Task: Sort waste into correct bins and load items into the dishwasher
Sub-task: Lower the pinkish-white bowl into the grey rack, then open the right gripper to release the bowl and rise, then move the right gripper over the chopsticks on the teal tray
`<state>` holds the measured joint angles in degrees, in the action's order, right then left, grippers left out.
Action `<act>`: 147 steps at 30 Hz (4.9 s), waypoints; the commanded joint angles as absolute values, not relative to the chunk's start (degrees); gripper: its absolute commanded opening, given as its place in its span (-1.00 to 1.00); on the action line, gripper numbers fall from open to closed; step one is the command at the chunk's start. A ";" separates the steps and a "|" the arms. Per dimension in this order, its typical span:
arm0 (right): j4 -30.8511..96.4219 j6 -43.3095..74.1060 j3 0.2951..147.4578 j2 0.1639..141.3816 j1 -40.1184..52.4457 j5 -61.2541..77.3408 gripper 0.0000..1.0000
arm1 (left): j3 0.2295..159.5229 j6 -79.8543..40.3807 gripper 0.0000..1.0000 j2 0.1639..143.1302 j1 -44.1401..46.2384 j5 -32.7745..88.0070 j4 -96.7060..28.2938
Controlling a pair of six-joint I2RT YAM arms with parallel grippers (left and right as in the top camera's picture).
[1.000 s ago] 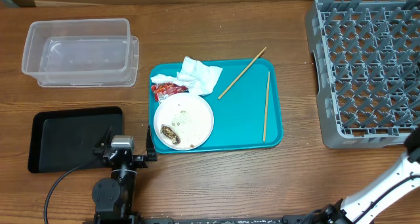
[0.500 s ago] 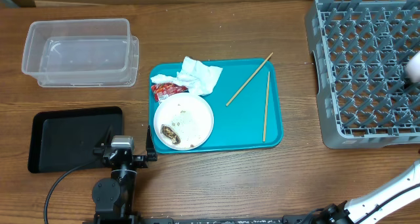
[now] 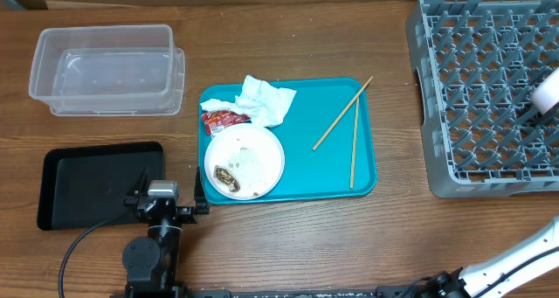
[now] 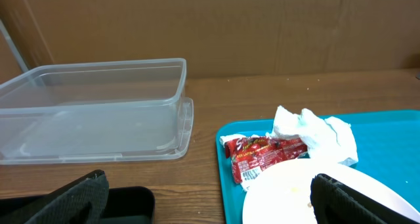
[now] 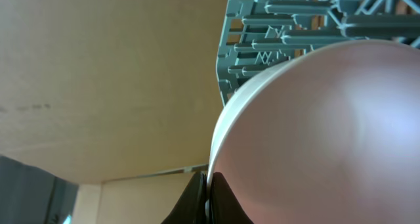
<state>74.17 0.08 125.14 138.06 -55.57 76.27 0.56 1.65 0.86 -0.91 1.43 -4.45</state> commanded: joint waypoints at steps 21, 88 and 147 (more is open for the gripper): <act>74.78 15.97 123.87 117.54 -63.79 51.90 -0.02 | 0.27 1.28 0.99 0.34 -1.48 1.06 -4.45; 70.50 32.56 123.81 127.44 -42.39 -5.37 -0.85 | 0.27 1.28 0.99 0.34 -1.48 1.08 -4.45; 88.23 33.10 123.70 114.87 1.56 -1.78 1.00 | 0.27 1.28 1.00 0.34 -1.48 1.08 -4.45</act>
